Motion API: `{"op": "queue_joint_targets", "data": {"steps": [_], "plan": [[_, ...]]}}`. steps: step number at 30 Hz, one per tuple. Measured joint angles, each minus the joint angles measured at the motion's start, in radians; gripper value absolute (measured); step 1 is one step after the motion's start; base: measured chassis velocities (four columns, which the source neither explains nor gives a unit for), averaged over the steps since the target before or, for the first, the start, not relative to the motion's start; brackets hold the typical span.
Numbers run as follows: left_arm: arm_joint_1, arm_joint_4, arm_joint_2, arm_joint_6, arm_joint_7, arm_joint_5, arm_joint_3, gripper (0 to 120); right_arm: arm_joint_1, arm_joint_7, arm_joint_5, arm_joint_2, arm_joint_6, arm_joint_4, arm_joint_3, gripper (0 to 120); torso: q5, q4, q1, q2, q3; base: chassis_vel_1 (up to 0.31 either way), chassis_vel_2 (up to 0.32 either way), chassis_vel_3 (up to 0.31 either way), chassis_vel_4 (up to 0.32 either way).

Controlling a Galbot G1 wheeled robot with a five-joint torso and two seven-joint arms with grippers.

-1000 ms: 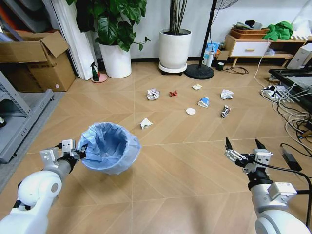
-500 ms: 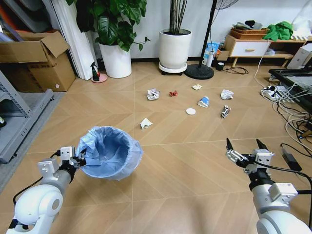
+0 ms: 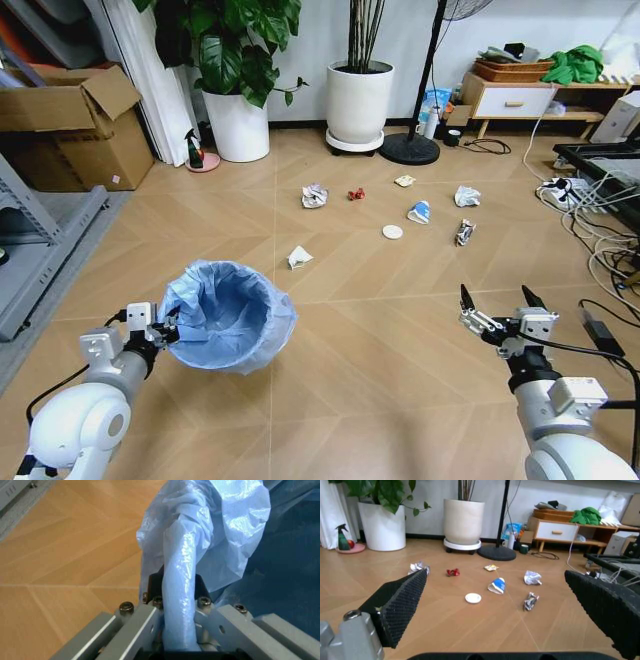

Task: Pick up the trash bin and place the garbage on the floor into it.

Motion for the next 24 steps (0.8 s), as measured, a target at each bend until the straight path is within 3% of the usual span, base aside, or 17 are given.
{"op": "queue_joint_targets", "data": {"steps": [24], "plan": [[0.001,-0.006,-0.003,0.0,0.01,0.016,0.02,0,0.01,-0.01,-0.018,0.008,0.005,-0.014,-0.007,100,-0.0001,0.0001,0.0,0.0,0.0,-0.104,0.106,0.111,-0.109]]}}
